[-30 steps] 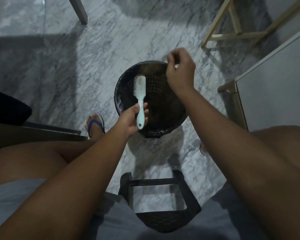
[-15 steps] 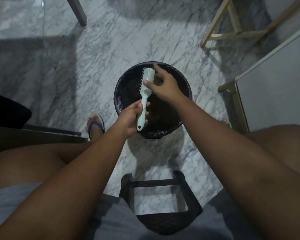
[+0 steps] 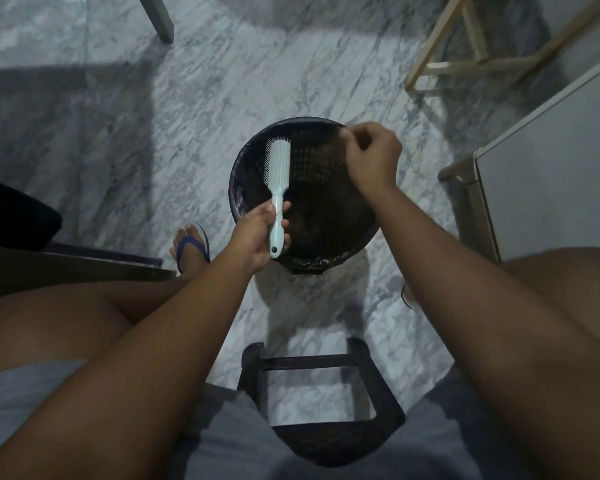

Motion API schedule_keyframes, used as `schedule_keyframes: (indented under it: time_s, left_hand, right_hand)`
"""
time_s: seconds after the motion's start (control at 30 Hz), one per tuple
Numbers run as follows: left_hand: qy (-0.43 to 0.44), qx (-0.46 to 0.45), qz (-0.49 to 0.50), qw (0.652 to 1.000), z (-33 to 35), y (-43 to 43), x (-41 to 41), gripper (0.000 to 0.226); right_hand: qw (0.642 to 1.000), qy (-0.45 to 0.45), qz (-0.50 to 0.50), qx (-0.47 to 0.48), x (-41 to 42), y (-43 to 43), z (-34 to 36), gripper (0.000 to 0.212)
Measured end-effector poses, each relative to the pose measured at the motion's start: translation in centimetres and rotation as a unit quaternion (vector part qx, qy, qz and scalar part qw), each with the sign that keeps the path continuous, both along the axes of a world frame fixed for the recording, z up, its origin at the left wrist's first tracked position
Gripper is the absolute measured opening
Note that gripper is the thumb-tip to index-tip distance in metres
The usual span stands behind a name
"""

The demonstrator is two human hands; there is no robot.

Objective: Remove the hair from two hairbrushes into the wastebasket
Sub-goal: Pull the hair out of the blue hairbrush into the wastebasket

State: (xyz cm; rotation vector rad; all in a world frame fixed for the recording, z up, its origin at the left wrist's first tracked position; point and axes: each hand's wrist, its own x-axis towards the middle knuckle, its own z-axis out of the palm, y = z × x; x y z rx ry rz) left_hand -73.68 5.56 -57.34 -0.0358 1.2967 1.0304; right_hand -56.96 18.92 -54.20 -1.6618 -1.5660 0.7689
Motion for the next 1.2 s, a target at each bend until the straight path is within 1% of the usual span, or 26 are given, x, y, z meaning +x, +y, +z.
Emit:
schedule_keyframes:
  time_s: [0.03, 0.1, 0.17, 0.2, 0.23, 0.27, 0.3, 0.33, 0.37, 0.4, 0.43, 0.47, 0.5, 0.53, 0.6, 0.67, 0.77, 0.83, 0.87, 0.93, 1.0, 1.07, 1.13, 1.17, 1.2]
  left_hand:
    - [-0.003, 0.003, 0.002, 1.0, 0.0, 0.0, -0.1, 0.033]
    - [-0.016, 0.013, 0.008, 1.0, 0.1, 0.0, -0.2, 0.033]
    - [-0.025, 0.027, 0.01, 0.999, 0.4, 0.1, -0.3, 0.033]
    - [-0.029, 0.034, 0.01, 0.999, 0.5, 0.1, -0.3, 0.033]
    - [-0.031, 0.039, 0.01, 0.999, 0.6, 0.2, -0.3, 0.033]
    - [-0.033, 0.044, 0.008, 0.998, 0.7, 0.1, -0.4, 0.034]
    - [-0.033, 0.048, 0.004, 0.998, 0.7, 0.1, -0.4, 0.034]
    - [-0.032, 0.053, -0.002, 0.998, 0.7, 0.1, -0.4, 0.034]
    - [-0.03, 0.057, -0.01, 0.998, 0.8, 0.0, -0.4, 0.034]
    - [-0.027, 0.061, -0.021, 0.998, 0.8, 0.0, -0.4, 0.034]
    - [-0.022, 0.064, -0.033, 0.997, 1.0, -0.1, -0.3, 0.034]
    - [-0.014, 0.066, -0.047, 0.997, 1.1, -0.1, -0.2, 0.032]
    - [-0.003, 0.066, -0.061, 0.996, 1.2, -0.1, -0.1, 0.031]
    - [0.007, 0.067, -0.073, 0.995, 1.3, -0.1, 0.0, 0.03]
    - [0.014, 0.074, -0.086, 0.993, 1.5, 0.0, 0.2, 0.029]
    - [0.013, 0.083, -0.091, 0.992, 1.6, 0.2, 0.2, 0.028]
    - [0.004, 0.095, -0.09, 0.991, 1.6, -0.1, 0.2, 0.028]
    - [-0.019, 0.103, -0.06, 0.993, 1.5, -0.1, -0.1, 0.032]
    - [-0.031, 0.108, -0.043, 0.993, 1.4, -0.1, -0.4, 0.035]
    - [-0.039, 0.115, -0.021, 0.992, 1.2, 0.2, -0.9, 0.038]
    - [-0.036, 0.12, -0.02, 0.992, 1.1, 0.4, -1.4, 0.04]
    - [-0.04, 0.121, -0.025, 0.992, 1.2, 0.5, -1.4, 0.04]
    - [-0.044, 0.122, -0.032, 0.991, 1.4, 0.5, -1.3, 0.039]
    - [-0.044, 0.123, -0.035, 0.991, 1.5, 0.6, -1.2, 0.039]
    - [-0.043, 0.124, -0.038, 0.991, 1.7, 0.6, -1.1, 0.039]
  right_hand:
    - [0.999, -0.025, 0.009, -0.032, 0.4, -0.3, -0.8, 0.014]
    - [0.989, -0.103, 0.043, -0.096, 0.8, -1.1, -2.7, 0.012]
    - [0.964, -0.176, 0.102, -0.17, 1.0, -1.6, -4.0, 0.012]
    - [0.942, -0.214, 0.139, -0.219, 1.0, -1.8, -4.3, 0.013]
    - [0.911, -0.258, 0.178, -0.269, 0.8, -2.0, -4.3, 0.015]
    - [0.881, -0.297, 0.209, -0.302, 0.6, -2.1, -4.1, 0.022]
    - [0.863, -0.325, 0.231, -0.31, 0.4, -2.1, -4.0, 0.038]
    - [0.86, -0.332, 0.246, -0.3, 0.1, -2.1, -4.0, 0.062]
    - [0.876, -0.301, 0.252, -0.281, -0.2, -2.0, -3.6, 0.087]
    - [0.904, -0.24, 0.246, -0.254, -0.6, -1.8, -3.1, 0.106]
    - [0.93, -0.178, 0.241, -0.212, -0.9, -1.5, -2.5, 0.115]
    - [0.949, -0.127, 0.237, -0.166, -1.3, -1.1, -2.3, 0.117]
    - [0.96, -0.089, 0.234, -0.126, -1.6, -0.7, -1.9, 0.112]
    - [0.966, -0.055, 0.231, -0.098, -1.9, -0.4, -1.7, 0.102]
    - [0.973, -0.015, 0.216, -0.08, -2.1, -0.1, -1.5, 0.075]
    - [0.98, -0.021, 0.186, -0.067, -1.9, -0.2, -1.2, 0.054]
    - [0.994, 0.001, 0.107, -0.038, -1.2, -0.1, -1.2, 0.03]
    - [0.997, -0.006, 0.056, -0.05, -0.5, 0.0, -1.7, 0.021]
    - [0.996, -0.022, 0.047, -0.078, -0.1, -0.2, -2.2, 0.018]
    - [0.98, -0.097, 0.085, -0.15, 0.8, -0.9, -3.5, 0.013]
    - [0.941, -0.18, 0.163, -0.234, 1.3, -2.3, -4.6, 0.011]
    - [0.911, -0.215, 0.208, -0.283, 1.0, -3.4, -5.0, 0.014]
    - [0.899, -0.234, 0.226, -0.294, 0.6, -3.8, -5.2, 0.028]
    - [0.896, -0.239, 0.231, -0.294, 0.2, -3.9, -5.0, 0.04]
    - [0.901, -0.237, 0.227, -0.284, 0.0, -3.8, -5.0, 0.052]
